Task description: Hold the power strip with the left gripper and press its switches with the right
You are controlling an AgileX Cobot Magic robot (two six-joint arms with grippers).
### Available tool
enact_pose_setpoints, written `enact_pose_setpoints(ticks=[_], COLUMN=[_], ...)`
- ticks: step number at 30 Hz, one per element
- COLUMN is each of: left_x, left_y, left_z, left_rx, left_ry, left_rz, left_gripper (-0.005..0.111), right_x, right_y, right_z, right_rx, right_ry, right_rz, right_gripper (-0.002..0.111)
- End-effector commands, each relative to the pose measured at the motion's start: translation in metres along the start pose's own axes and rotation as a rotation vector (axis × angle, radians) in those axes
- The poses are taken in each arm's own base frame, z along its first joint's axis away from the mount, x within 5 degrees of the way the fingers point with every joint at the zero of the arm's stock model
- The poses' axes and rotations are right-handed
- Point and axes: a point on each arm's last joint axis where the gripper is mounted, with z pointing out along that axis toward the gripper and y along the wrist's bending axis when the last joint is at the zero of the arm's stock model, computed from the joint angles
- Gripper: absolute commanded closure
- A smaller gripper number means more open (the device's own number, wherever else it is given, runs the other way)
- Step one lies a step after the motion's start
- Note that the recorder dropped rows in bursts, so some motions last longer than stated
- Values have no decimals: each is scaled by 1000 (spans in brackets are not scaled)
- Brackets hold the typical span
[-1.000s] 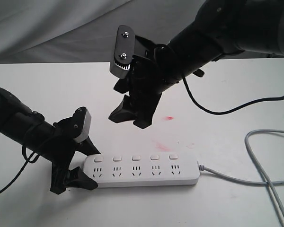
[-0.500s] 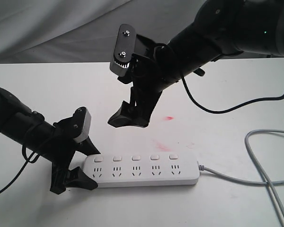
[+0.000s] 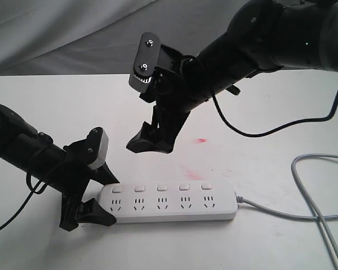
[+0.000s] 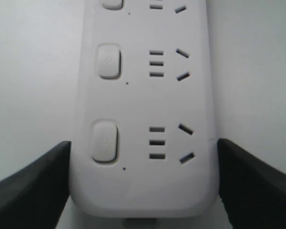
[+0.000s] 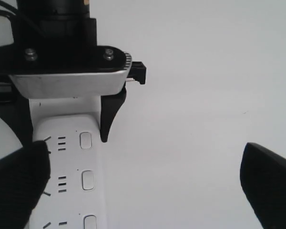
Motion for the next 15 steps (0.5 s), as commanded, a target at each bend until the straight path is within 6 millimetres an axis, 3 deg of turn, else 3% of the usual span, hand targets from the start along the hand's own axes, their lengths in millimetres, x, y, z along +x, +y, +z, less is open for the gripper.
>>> enact_pose_setpoints(ticks=[1, 15], left_x=[-1, -1], left_y=[-2, -2], left_z=[1, 1], left_rx=[2, 2], left_ry=[-3, -3], left_rz=[-1, -1], left_gripper=[107, 107], right_x=[9, 37], right_y=[-1, -4], right_z=[15, 60], right_rx=[-28, -87], right_ry=[28, 52], right_rz=[-11, 6], right_gripper=[3, 3])
